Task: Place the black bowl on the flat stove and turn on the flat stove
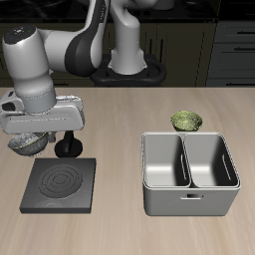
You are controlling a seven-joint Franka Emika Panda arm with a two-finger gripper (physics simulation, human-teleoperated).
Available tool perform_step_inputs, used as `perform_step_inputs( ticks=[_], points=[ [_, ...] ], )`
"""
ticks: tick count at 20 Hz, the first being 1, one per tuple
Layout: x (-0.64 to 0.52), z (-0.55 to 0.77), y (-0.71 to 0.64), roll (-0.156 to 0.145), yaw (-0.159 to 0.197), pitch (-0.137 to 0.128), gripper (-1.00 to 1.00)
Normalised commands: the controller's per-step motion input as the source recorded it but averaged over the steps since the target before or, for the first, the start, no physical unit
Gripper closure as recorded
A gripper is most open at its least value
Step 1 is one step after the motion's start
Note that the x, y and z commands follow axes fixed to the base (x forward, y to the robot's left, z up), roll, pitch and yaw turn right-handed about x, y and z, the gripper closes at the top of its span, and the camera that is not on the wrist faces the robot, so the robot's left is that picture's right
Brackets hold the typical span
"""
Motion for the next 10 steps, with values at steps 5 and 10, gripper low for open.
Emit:
perform_step_inputs(
  ticks=[5, 10],
  points=[
    [0.13, -0.35, 0.03, -0.019, 0.001, 0.050, 1.00],
    [0.08, -0.36, 0.05, -0.003, -0.011, 0.041, 1.00]
  ],
)
